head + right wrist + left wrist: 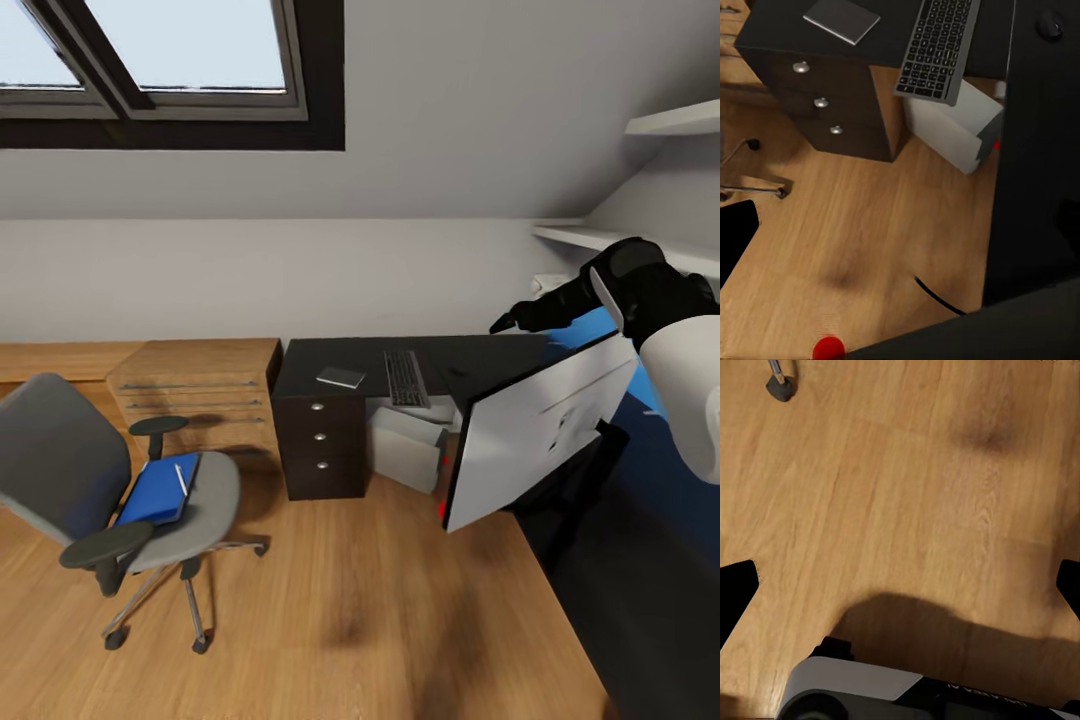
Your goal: In the bedroom, organize the workspace by keeping the computer under the desk, ensuring the monitor is on the desk, placing the keyboard on the desk next to the monitor, placing the mouse on the desk next to the keyboard, moving the folder from the swivel chair onto the desk next to the mouse, stacking the notebook on top of the folder with the pen on top of the notebook, and positioning the swivel chair next to the desk.
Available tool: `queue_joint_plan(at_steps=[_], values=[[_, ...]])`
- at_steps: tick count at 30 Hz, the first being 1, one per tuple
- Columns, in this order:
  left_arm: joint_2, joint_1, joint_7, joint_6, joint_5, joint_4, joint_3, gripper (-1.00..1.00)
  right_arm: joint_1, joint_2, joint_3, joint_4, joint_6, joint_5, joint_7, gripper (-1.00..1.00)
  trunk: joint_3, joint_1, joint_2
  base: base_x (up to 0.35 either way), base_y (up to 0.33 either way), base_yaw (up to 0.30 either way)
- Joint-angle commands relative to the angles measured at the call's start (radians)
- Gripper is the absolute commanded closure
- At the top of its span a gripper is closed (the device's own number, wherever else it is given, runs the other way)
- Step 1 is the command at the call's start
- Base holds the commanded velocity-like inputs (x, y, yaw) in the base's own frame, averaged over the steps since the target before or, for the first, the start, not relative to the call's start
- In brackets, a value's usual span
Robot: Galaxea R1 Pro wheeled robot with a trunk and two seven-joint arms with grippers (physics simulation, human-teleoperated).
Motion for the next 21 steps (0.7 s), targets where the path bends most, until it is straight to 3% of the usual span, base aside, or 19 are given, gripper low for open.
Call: queue_joint_plan(at_steps=[1,11,21], values=[[0.000,-0.001,0.007,-0.004,0.005,0.001,-0.009,-1.00,-0.001,-0.001,0.004,-0.001,0.001,0.010,0.010,-1.00,-0.002,0.000,-0.001,0.000,0.000,0.233],[0.000,-0.001,0.008,-0.004,0.004,0.001,-0.009,-1.00,-0.001,-0.001,0.006,0.030,0.000,0.011,0.010,-1.00,-0.012,0.000,-0.001,0.000,0.000,0.217],[0.000,-0.001,0.007,-0.004,0.004,0.001,-0.009,-1.00,-0.001,0.002,0.044,0.084,-0.007,0.013,0.016,-1.00,-0.014,0.000,-0.001,0.000,0.000,0.039]])
